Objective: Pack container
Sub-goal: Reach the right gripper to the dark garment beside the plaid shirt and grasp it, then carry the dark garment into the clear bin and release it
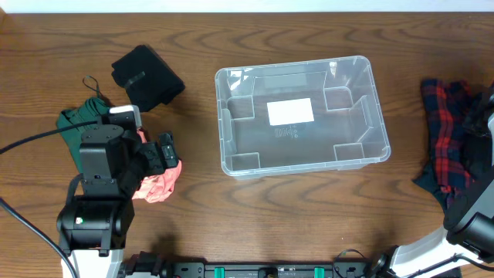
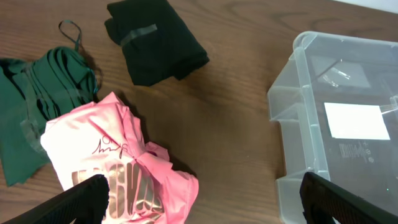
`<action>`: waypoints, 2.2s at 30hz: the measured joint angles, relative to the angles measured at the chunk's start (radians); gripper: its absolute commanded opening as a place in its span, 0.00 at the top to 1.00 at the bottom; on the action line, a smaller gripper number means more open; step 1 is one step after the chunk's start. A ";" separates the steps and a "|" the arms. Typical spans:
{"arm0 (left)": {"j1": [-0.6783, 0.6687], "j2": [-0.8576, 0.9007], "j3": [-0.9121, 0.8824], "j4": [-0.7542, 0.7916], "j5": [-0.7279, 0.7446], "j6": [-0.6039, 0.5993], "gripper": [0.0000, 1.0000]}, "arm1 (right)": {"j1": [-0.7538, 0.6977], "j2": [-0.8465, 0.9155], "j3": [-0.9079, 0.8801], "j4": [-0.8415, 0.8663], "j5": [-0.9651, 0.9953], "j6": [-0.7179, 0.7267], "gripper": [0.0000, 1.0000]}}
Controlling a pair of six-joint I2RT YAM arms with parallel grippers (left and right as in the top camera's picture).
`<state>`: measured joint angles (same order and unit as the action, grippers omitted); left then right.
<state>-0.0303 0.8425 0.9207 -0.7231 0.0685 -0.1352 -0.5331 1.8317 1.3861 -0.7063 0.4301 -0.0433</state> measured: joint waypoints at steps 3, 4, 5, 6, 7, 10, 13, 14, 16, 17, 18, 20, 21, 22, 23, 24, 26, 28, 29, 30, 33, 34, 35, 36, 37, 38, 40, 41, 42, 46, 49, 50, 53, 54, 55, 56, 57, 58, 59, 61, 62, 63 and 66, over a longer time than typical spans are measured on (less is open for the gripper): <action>0.000 0.000 0.000 -0.009 0.000 0.000 0.02 | -0.002 0.000 0.000 0.000 0.000 0.000 0.53; 0.000 0.000 0.000 -0.011 0.000 0.000 0.02 | -0.005 0.002 0.000 0.000 0.000 0.000 0.53; 0.000 0.000 0.000 -0.013 0.000 0.000 0.02 | -0.009 0.004 0.000 0.000 -0.004 0.000 0.53; 0.000 0.000 0.000 -0.014 0.000 0.000 0.02 | -0.015 0.006 0.000 0.000 -0.006 -0.001 0.52; 0.000 0.000 0.000 -0.014 0.000 0.000 0.02 | -0.023 0.010 0.000 0.001 -0.009 0.000 0.52; 0.000 0.000 0.000 -0.014 0.000 0.000 0.02 | -0.050 0.021 0.000 0.006 -0.027 0.000 0.50; 0.000 0.000 0.000 -0.014 0.000 0.000 0.02 | -0.069 0.039 0.000 0.011 -0.042 0.000 0.50; 0.000 0.000 0.000 -0.014 0.000 0.000 0.02 | -0.072 0.046 0.000 0.013 -0.045 0.000 0.49; 0.000 0.000 0.000 -0.014 0.000 0.000 0.02 | -0.078 0.068 0.000 0.014 -0.050 0.000 0.48; 0.000 0.000 0.000 -0.014 0.000 0.000 0.02 | -0.079 0.081 0.000 0.016 -0.051 0.000 0.48; 0.000 0.000 0.000 -0.014 0.000 0.000 0.02 | -0.079 0.092 0.000 0.018 -0.049 0.000 0.48; 0.000 0.000 0.000 -0.014 0.000 0.000 0.02 | -0.078 0.107 0.003 0.020 -0.045 0.000 0.49; 0.000 0.000 0.000 -0.014 0.000 0.000 0.02 | -0.078 0.111 0.007 0.019 -0.044 0.000 0.52; 0.000 0.000 0.000 -0.014 0.000 0.000 0.02 | -0.078 0.115 0.010 0.019 -0.043 0.000 0.60; 0.000 0.000 0.000 -0.014 0.000 0.000 0.02 | -0.078 0.118 0.012 0.019 -0.044 -0.004 0.69; 0.000 0.000 0.000 -0.014 0.000 0.000 0.02 | -0.078 0.122 0.014 0.019 -0.043 -0.003 0.82; 0.000 0.000 0.000 -0.014 0.000 0.000 0.02 | -0.078 0.128 0.014 0.022 -0.038 -0.005 0.98; 0.000 0.000 0.000 -0.014 0.000 0.000 0.02 | -0.079 0.131 0.015 0.026 -0.030 -0.002 0.99; 0.000 0.000 0.000 -0.014 0.000 0.000 0.02 | -0.079 0.131 0.015 0.026 -0.028 0.000 0.99; 0.000 0.000 0.000 -0.014 0.000 0.000 0.02 | -0.079 0.131 0.015 0.026 -0.028 -0.001 0.99; 0.000 0.000 0.000 -0.014 0.000 0.000 0.02 | -0.079 0.131 0.016 0.021 -0.027 -0.001 0.99; 0.000 0.000 0.000 -0.014 0.000 0.000 0.02 | -0.078 0.131 0.016 0.019 -0.027 -0.001 0.99; 0.000 0.000 0.000 -0.014 0.000 0.000 0.02 | -0.077 0.129 0.016 0.019 -0.027 -0.001 0.99; 0.000 0.000 0.000 -0.014 0.000 0.000 0.02 | -0.074 0.127 0.016 0.019 -0.026 -0.001 0.99; 0.000 0.000 0.000 -0.014 0.000 0.000 0.02 | -0.071 0.121 0.016 0.015 -0.025 -0.002 0.99; 0.000 0.000 0.000 -0.014 0.000 0.000 0.02 | -0.066 0.114 0.016 0.011 -0.023 -0.005 0.99; 0.000 0.000 0.000 -0.014 0.000 0.000 0.02 | -0.052 0.090 0.016 -0.002 -0.021 -0.021 0.99; 0.000 0.000 0.000 -0.014 0.000 0.000 0.02 | -0.042 0.072 0.016 -0.011 -0.024 -0.030 0.99; 0.000 0.000 0.000 -0.014 0.000 0.000 0.02 | -0.026 0.045 0.016 -0.023 -0.030 -0.042 0.99; 0.000 0.000 0.000 -0.014 0.000 0.000 0.02 | 0.058 -0.089 0.016 -0.038 -0.061 -0.087 0.99; 0.000 0.000 0.000 -0.014 0.000 0.000 0.02 | 0.142 -0.214 0.021 -0.036 -0.095 -0.127 0.99; 0.000 0.000 0.000 -0.014 0.000 0.000 0.02 | 0.168 -0.251 0.023 -0.036 -0.104 -0.141 0.99; 0.000 0.000 0.000 -0.014 0.000 0.000 0.02 | 0.234 -0.344 0.027 -0.031 -0.122 -0.178 0.99; 0.000 0.000 0.000 -0.014 0.000 0.000 0.02 | 0.256 -0.372 0.027 -0.028 -0.124 -0.193 0.99; 0.000 0.000 0.000 -0.014 0.000 0.000 0.02 | 0.274 -0.392 0.027 -0.025 -0.124 -0.208 0.99; 0.000 0.000 0.000 -0.014 0.000 0.000 0.02 | 0.299 -0.416 0.027 -0.018 -0.125 -0.230 0.99; 0.000 0.000 0.000 -0.014 0.000 0.000 0.02 | 0.320 -0.433 0.027 -0.014 -0.128 -0.249 0.99; 0.000 0.000 0.000 -0.014 0.000 0.000 0.02 | 0.344 -0.449 0.027 -0.011 -0.135 -0.269 0.99; 0.000 0.000 0.000 -0.014 0.000 0.000 0.02 | 0.376 -0.468 0.027 -0.010 -0.145 -0.296 0.99; 0.000 0.000 0.000 -0.014 0.000 0.000 0.02 | 0.443 -0.499 0.027 -0.012 -0.180 -0.341 0.99; 0.000 0.000 0.000 -0.014 0.000 0.000 0.02 | 0.473 -0.511 0.027 -0.014 -0.200 -0.358 0.99; 0.000 0.000 0.000 -0.014 0.000 0.000 0.02 | 0.510 -0.520 0.027 -0.016 -0.219 -0.375 0.99; 0.000 0.000 0.000 -0.014 0.000 0.000 0.02 | 0.645 -0.531 0.029 -0.042 -0.284 -0.419 0.99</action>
<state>-0.0303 0.8425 0.9207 -0.7376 0.0685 -0.1352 0.1120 1.3006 1.4147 -0.7483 0.1459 -0.4622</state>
